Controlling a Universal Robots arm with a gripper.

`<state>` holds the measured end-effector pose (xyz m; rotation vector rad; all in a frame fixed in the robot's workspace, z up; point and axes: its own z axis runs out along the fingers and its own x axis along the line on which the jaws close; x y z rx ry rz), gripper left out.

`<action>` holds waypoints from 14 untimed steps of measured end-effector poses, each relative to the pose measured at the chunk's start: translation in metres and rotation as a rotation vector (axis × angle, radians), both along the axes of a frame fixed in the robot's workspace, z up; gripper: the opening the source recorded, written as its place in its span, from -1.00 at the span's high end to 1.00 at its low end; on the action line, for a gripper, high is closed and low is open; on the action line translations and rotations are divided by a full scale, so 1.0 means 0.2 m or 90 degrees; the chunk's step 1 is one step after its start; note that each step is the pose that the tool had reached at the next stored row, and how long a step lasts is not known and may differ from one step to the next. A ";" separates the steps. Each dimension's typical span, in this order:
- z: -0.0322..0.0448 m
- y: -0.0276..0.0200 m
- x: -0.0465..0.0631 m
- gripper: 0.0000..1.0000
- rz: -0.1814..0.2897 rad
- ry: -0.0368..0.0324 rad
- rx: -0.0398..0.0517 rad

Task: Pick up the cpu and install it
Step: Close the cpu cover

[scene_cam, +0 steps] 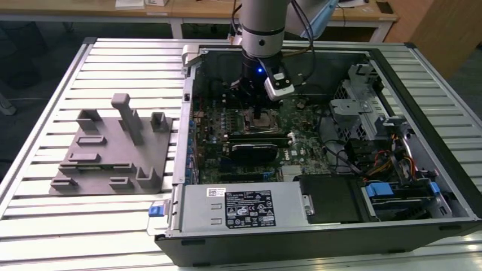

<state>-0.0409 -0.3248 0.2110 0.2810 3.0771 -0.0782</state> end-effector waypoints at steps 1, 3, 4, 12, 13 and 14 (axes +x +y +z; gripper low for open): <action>-0.001 0.000 -0.01 0.79 0.000 0.0001 -0.0001; -0.003 0.000 -0.02 0.79 0.000 0.0000 0.0000; -0.005 0.000 -0.03 0.79 0.000 0.0000 0.0000; -0.026 -0.001 -0.06 0.79 0.000 0.0001 0.0000; -0.028 -0.001 -0.07 0.79 0.000 0.0001 -0.0001; -0.030 -0.001 -0.07 0.79 0.000 0.0001 -0.0001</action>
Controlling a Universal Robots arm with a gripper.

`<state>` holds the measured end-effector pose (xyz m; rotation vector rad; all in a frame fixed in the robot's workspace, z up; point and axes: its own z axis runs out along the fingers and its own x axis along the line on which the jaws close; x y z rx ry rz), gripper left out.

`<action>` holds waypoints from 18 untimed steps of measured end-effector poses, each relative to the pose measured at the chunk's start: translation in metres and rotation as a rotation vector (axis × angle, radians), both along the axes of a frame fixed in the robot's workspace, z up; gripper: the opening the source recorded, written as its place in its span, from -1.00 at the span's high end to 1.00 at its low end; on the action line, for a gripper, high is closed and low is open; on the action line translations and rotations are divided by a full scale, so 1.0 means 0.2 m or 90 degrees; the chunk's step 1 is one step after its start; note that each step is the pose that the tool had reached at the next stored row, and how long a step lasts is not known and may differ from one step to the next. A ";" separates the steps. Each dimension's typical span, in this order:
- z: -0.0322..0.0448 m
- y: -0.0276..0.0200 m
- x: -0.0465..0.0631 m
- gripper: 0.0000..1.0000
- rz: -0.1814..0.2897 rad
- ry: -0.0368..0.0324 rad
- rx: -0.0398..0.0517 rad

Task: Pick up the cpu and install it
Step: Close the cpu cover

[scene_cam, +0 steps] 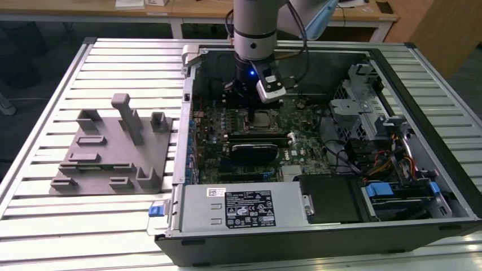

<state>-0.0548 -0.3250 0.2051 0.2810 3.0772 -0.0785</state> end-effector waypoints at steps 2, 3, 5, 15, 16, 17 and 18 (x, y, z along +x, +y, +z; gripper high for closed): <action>-0.004 0.000 -0.01 0.79 0.000 0.0000 0.0001; -0.006 0.000 -0.01 0.79 0.000 0.0000 0.0001; -0.010 -0.001 -0.02 0.79 0.000 0.0000 0.0000; -0.025 -0.002 -0.04 0.79 0.000 0.0000 -0.0001; -0.025 -0.002 -0.04 0.79 0.000 0.0000 0.0000; -0.025 -0.002 -0.04 0.79 0.000 0.0000 0.0003; -0.026 -0.002 -0.04 0.79 0.000 -0.0002 0.0005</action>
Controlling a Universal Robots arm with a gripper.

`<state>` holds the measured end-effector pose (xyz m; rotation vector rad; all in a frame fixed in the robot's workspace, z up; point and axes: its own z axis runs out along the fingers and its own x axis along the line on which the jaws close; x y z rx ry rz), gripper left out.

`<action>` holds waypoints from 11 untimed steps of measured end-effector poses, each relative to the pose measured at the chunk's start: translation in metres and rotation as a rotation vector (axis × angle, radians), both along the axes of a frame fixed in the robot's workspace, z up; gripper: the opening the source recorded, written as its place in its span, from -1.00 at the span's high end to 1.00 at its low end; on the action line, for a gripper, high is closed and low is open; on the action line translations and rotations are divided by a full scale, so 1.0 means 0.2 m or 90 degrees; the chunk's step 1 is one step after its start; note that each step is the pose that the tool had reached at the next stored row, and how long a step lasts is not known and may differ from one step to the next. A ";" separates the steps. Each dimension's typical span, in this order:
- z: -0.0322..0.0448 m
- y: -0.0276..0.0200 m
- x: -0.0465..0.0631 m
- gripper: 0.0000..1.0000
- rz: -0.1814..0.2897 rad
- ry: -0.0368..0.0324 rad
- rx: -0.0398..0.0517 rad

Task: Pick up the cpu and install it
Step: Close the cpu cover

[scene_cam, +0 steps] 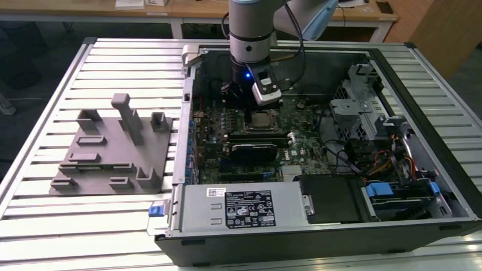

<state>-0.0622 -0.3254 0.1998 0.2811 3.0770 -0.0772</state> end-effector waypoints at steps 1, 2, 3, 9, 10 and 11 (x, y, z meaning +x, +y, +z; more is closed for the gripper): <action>-0.003 0.000 0.00 0.79 0.000 -0.0001 0.0002; -0.005 0.000 0.00 0.79 0.000 0.0000 0.0000; -0.006 0.000 0.00 0.79 0.000 0.0001 -0.0001; -0.010 0.000 0.00 0.79 0.000 0.0002 -0.0002; -0.010 0.000 0.00 0.79 0.000 0.0001 -0.0002; -0.011 0.000 0.00 0.79 0.000 0.0001 -0.0001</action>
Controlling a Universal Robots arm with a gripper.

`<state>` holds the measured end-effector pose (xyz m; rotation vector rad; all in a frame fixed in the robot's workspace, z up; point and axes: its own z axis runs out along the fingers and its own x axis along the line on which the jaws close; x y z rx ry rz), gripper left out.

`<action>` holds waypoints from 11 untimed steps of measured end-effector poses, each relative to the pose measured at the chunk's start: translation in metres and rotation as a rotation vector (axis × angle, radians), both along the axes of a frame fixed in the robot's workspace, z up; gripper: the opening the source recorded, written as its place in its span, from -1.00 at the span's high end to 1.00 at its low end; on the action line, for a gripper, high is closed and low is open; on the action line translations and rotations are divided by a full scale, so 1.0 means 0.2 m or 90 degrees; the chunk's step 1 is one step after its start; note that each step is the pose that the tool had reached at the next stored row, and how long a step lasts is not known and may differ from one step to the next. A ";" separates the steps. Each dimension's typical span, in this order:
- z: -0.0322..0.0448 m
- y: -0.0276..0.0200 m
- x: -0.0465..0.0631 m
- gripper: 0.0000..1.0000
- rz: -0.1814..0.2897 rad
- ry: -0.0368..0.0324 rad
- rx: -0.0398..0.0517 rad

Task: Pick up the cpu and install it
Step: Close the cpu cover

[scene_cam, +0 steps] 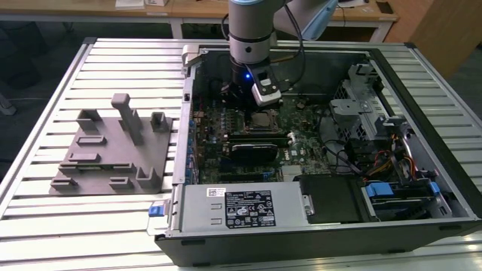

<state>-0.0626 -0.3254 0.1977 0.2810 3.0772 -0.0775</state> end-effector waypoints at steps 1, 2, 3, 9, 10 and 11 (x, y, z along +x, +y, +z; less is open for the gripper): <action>0.000 0.000 0.00 0.79 0.000 -0.0001 0.0001; -0.001 0.000 -0.01 0.79 0.000 -0.0001 0.0003; -0.001 0.000 -0.01 0.79 0.000 -0.0001 0.0003; 0.000 -0.001 -0.02 0.79 0.000 0.0002 0.0003; 0.000 0.000 -0.02 0.79 0.000 0.0001 0.0005; 0.002 0.000 -0.02 0.79 0.000 -0.0001 0.0007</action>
